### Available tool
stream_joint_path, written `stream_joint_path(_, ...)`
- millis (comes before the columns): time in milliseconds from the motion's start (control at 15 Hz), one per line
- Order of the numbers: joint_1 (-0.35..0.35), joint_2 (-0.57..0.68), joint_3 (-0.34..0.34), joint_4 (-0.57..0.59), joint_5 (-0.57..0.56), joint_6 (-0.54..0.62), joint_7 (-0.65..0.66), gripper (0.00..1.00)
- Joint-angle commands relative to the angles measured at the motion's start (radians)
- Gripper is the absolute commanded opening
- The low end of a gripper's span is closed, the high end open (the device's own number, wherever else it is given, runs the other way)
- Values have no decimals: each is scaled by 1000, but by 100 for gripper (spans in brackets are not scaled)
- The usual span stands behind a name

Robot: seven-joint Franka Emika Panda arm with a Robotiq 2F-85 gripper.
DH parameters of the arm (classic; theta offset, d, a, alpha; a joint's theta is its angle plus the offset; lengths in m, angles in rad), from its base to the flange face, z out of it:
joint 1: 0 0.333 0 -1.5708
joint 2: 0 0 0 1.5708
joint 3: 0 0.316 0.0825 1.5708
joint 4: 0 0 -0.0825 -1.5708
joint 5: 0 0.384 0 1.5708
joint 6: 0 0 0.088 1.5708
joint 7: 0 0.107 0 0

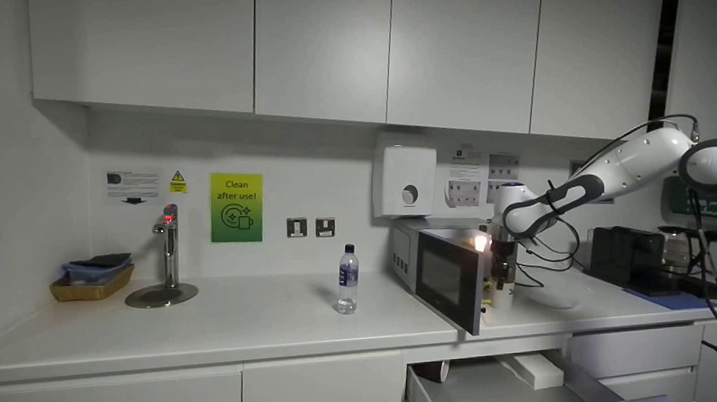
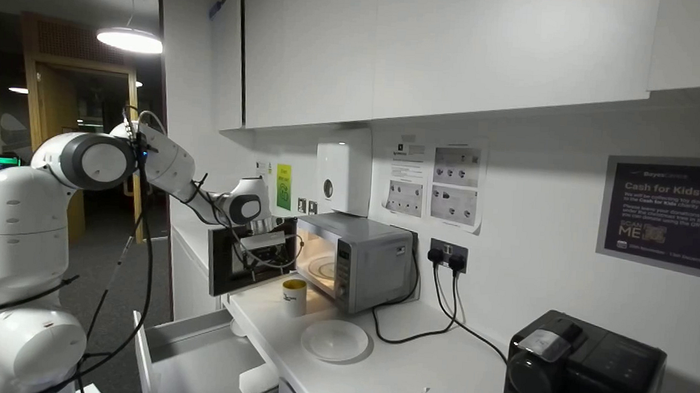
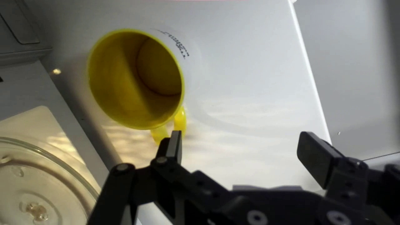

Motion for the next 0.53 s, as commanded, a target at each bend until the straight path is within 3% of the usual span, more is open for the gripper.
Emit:
stream_joint_path(0,-37,73,21,68,-6,37,-57,100)
stream_joint_path(467,-47,163,41,151,-30,105,-78,100)
